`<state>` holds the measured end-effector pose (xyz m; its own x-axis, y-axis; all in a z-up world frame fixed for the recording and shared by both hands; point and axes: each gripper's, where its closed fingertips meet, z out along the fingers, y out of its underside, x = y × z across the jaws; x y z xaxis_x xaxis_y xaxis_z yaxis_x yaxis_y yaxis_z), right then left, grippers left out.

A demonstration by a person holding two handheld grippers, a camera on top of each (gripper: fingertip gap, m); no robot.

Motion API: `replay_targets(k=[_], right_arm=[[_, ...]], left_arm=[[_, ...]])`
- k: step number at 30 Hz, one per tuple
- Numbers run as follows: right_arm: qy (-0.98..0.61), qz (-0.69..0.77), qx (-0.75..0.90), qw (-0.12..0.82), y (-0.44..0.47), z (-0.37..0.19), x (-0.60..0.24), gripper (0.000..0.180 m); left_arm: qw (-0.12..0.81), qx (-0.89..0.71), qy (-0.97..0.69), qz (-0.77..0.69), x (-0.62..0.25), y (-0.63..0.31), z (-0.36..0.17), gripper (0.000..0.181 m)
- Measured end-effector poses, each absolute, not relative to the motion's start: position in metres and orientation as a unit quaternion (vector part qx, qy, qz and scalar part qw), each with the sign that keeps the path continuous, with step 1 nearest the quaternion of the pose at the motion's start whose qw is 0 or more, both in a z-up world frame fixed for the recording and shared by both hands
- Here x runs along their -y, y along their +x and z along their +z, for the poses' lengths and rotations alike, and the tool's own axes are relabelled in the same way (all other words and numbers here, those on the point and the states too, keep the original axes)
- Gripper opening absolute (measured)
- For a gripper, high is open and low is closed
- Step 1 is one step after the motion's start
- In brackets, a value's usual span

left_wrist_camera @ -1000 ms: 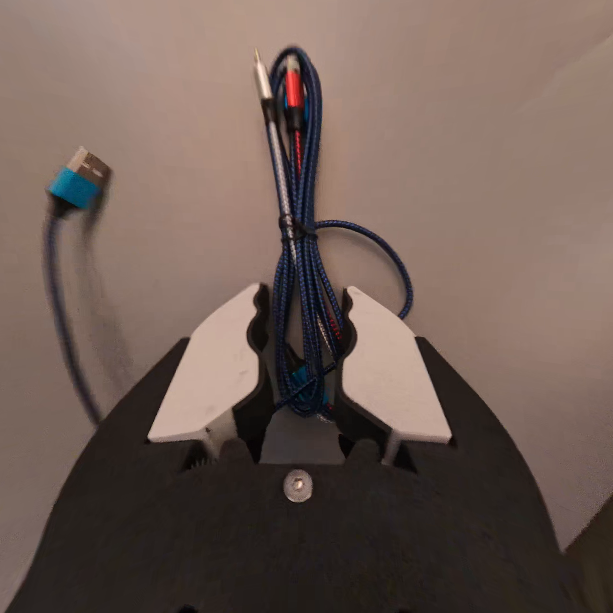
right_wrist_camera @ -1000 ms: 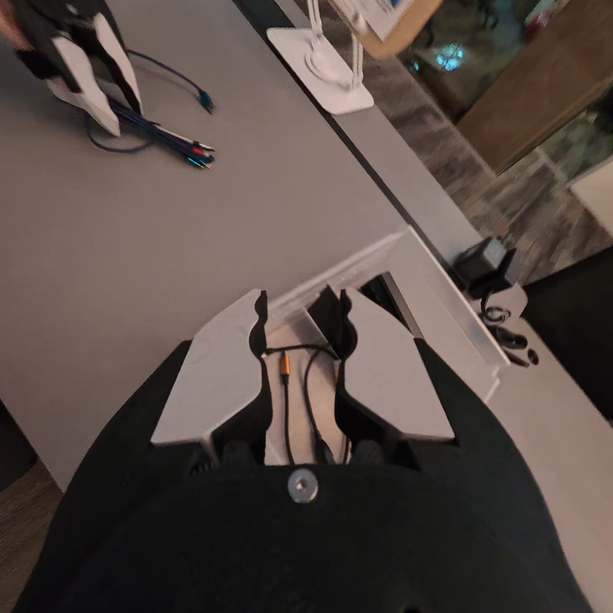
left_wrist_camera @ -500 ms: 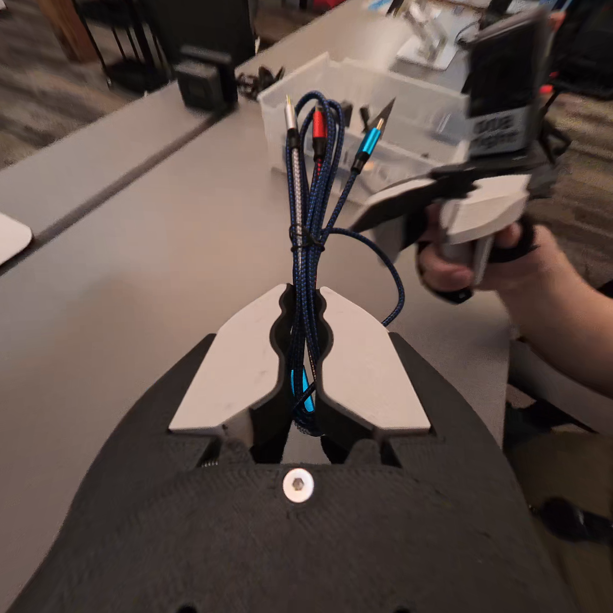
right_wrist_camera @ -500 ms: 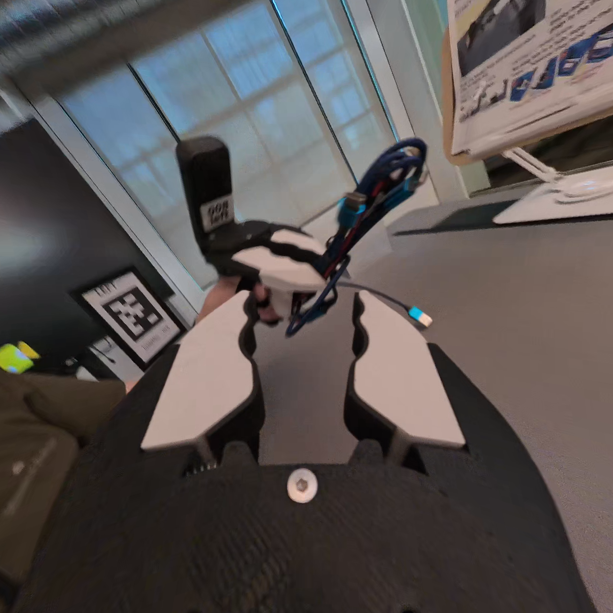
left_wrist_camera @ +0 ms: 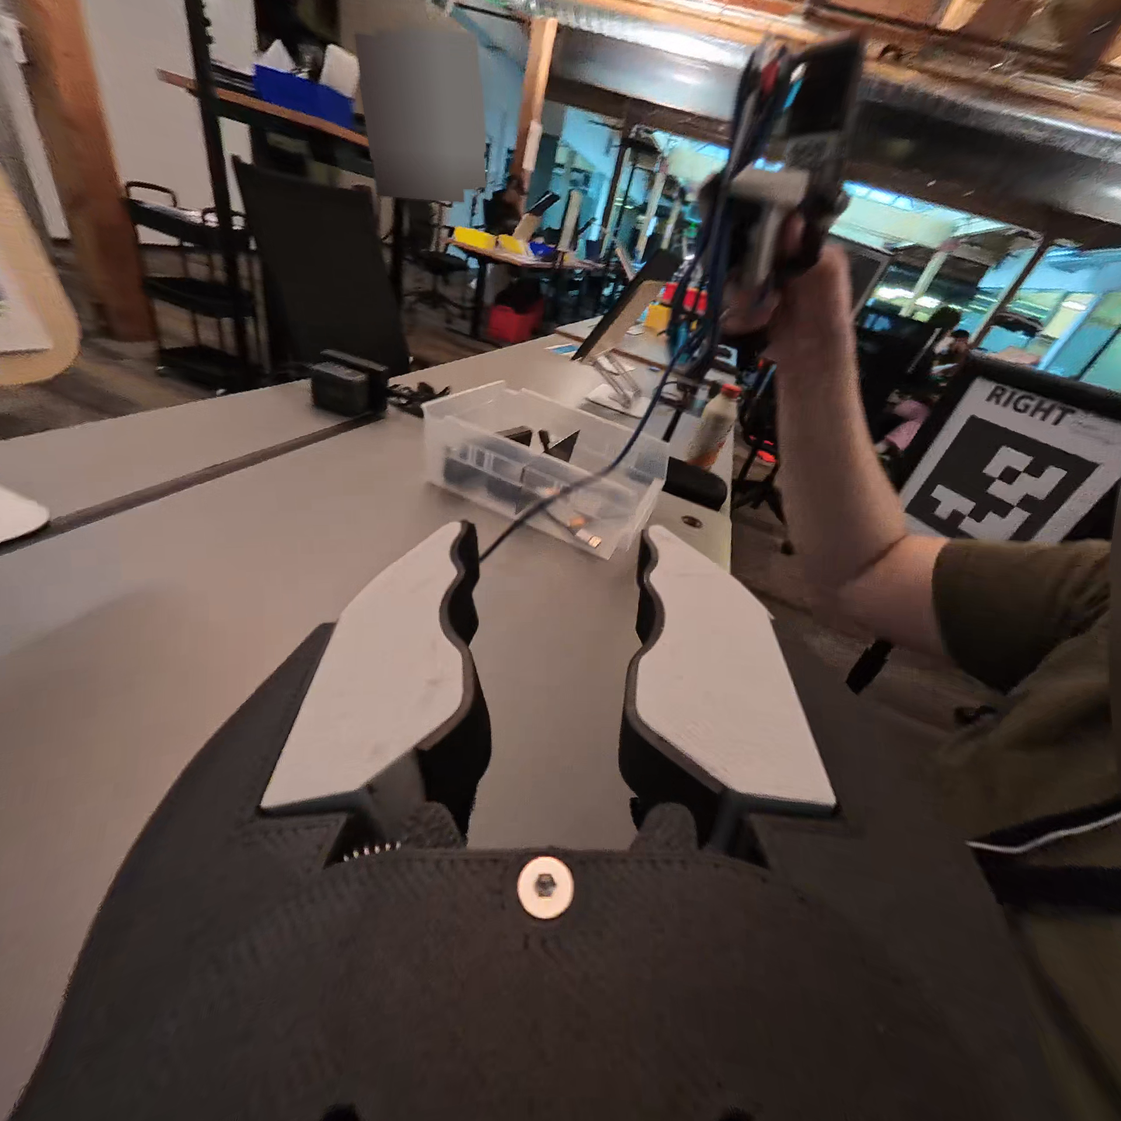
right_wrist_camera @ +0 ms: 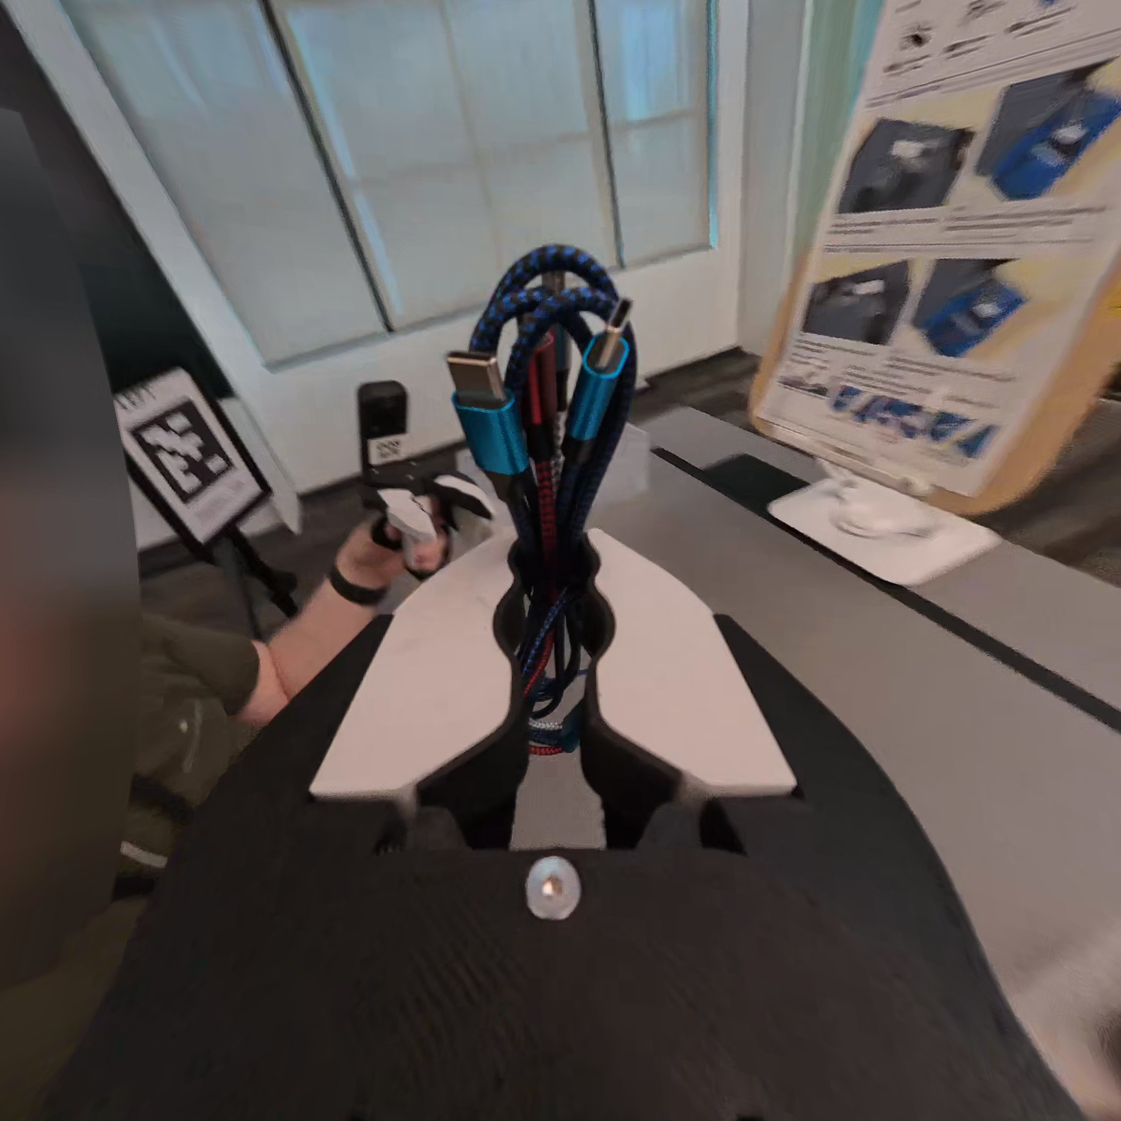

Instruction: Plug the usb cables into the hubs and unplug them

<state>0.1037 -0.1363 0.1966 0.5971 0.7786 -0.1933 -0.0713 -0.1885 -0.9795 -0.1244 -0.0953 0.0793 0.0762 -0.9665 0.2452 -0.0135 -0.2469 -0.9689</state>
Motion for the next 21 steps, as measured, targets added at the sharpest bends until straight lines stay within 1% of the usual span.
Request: replay_targets(k=[3, 5, 8, 10, 13, 15, 17, 18, 21], right_arm=[[-0.718, 0.321, 0.253, 0.564, 0.16, 0.231, 0.164, 0.013], [-0.727, 0.306, 0.232, 0.57, 0.194, 0.246, 0.178, 0.014], [-0.735, 0.284, 0.197, 0.583, 0.238, 0.251, 0.193, 0.014], [-0.746, 0.299, 0.178, 0.568, 0.257, 0.24, 0.201, 0.014], [-0.774, 0.316, 0.168, 0.523, 0.273, 0.201, 0.201, 0.014], [-0.813, 0.293, 0.134, 0.485, 0.291, 0.16, 0.186, 0.014], [-0.866, 0.239, 0.084, 0.432, 0.319, 0.105, 0.164, 0.014], [-0.891, 0.22, 0.075, 0.39, 0.329, 0.073, 0.157, 0.014], [-0.928, 0.217, 0.109, 0.284, 0.334, -0.013, 0.143, 0.014]], left_arm=[[0.449, -0.398, -0.584, -0.546, 0.099, -0.15, 0.074, 0.048], [0.45, -0.384, -0.586, -0.554, 0.099, -0.161, 0.071, 0.048], [0.446, -0.385, -0.589, -0.554, 0.1, -0.166, 0.067, 0.046], [0.437, -0.391, -0.593, -0.551, 0.103, -0.164, 0.064, 0.046], [0.426, -0.406, -0.599, -0.544, 0.108, -0.16, 0.059, 0.046], [0.417, -0.412, -0.603, -0.542, 0.111, -0.158, 0.056, 0.046], [0.41, -0.415, -0.605, -0.542, 0.113, -0.156, 0.054, 0.045], [0.409, -0.415, -0.606, -0.542, 0.114, -0.155, 0.053, 0.045], [0.4, -0.42, -0.609, -0.541, 0.119, -0.153, 0.05, 0.044]])
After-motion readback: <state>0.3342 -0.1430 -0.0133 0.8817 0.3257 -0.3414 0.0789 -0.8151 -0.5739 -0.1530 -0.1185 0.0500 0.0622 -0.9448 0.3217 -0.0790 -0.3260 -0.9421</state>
